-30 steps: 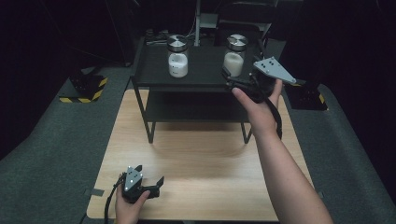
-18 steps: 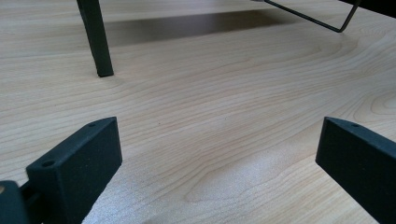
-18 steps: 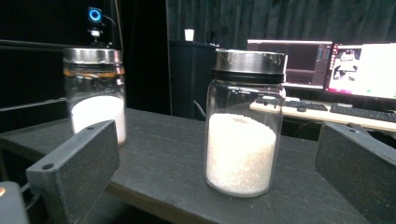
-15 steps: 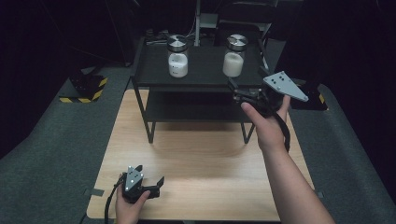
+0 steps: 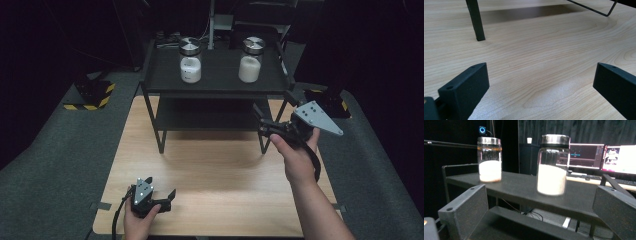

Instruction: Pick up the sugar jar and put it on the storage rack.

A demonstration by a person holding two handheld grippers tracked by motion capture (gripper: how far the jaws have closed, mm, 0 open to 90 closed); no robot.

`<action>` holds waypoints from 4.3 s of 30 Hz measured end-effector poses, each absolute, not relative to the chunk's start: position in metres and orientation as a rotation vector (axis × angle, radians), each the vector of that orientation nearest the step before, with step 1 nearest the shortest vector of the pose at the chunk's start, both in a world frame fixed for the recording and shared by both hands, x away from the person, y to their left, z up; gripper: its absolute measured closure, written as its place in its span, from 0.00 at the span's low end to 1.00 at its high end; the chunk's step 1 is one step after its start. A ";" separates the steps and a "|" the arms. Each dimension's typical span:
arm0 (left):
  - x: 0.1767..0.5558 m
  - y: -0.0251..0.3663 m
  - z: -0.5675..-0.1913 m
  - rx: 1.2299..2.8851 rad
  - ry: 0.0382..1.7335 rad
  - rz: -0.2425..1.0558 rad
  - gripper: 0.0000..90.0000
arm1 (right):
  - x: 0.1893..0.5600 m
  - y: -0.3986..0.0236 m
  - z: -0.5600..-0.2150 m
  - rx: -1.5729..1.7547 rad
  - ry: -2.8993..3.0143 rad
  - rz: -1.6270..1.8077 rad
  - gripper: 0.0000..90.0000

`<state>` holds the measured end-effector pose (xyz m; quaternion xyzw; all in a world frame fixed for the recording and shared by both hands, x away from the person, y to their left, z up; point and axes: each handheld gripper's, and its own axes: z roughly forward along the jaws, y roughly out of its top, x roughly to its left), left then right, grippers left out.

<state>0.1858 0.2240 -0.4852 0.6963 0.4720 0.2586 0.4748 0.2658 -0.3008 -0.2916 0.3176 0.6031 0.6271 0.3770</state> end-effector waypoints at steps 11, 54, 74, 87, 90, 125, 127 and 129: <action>0.185 0.223 -0.485 1.705 1.155 0.636 0.01 | 0.243 -0.321 -0.326 0.826 1.569 1.627 0.00; 0.184 0.226 -0.486 1.696 1.153 0.625 0.01 | 0.193 -0.379 -0.440 0.933 1.650 1.487 0.00; 0.183 0.228 -0.487 1.689 1.152 0.623 0.01 | 0.189 -0.387 -0.472 1.038 1.730 1.332 0.00; 0.184 0.229 -0.486 1.691 1.156 0.614 0.01 | 0.192 -0.389 -0.482 1.084 1.793 1.252 0.00; 0.184 0.229 -0.486 1.689 1.162 0.610 0.01 | 0.192 -0.389 -0.482 1.092 1.801 1.240 0.00; 0.184 0.231 -0.486 1.692 1.155 0.605 0.01 | 0.193 -0.390 -0.485 1.139 1.810 1.189 0.00; 0.184 0.231 -0.486 1.693 1.155 0.605 0.01 | 0.193 -0.390 -0.485 1.143 1.810 1.191 0.00; 0.184 0.231 -0.485 1.695 1.156 0.602 0.01 | 0.194 -0.390 -0.485 1.144 1.810 1.190 0.00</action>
